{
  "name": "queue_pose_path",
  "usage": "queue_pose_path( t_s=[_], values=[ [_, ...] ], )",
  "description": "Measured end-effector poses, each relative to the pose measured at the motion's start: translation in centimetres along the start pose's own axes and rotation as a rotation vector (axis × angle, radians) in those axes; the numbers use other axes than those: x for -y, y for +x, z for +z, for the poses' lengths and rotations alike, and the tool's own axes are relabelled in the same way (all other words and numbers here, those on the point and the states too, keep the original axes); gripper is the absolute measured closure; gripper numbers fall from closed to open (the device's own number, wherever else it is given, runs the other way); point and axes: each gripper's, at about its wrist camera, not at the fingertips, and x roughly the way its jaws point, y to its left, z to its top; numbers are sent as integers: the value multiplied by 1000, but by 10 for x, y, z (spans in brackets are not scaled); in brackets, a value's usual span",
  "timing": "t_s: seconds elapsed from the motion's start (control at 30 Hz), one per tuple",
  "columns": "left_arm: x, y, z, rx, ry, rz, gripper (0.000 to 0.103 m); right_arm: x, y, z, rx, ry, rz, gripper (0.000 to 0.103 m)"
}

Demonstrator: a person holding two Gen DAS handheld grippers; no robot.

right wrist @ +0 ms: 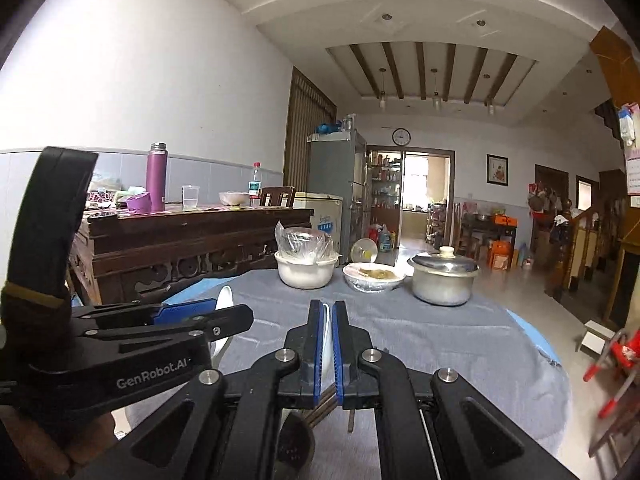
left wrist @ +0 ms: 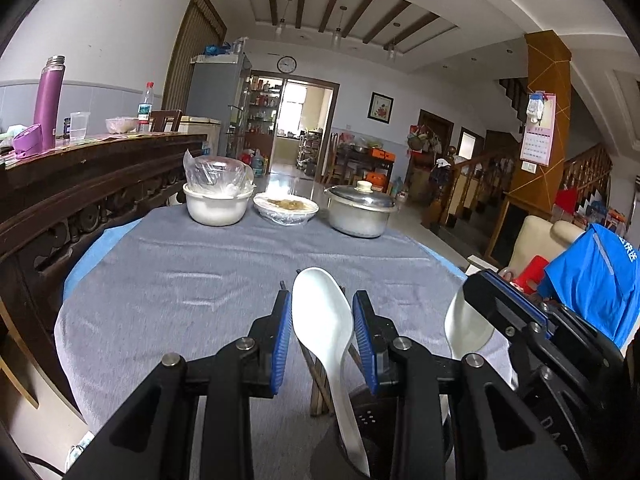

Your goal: Organize utensils

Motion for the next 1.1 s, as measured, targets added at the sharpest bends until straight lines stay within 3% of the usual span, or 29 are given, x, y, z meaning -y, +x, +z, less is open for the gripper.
queue_pose_path(
  t_s=[0.9,0.97,1.1],
  values=[
    [1,-23,-16,-59,32,-47,70,-10,-24,-6,-62,34,52,96],
    [0,-24,-16,-61,28,-45,64,-8,-24,-6,-67,47,56,92],
    [-3,-25,-14,-60,24,-34,60,0,-29,-5,-52,100,77,55]
  ],
)
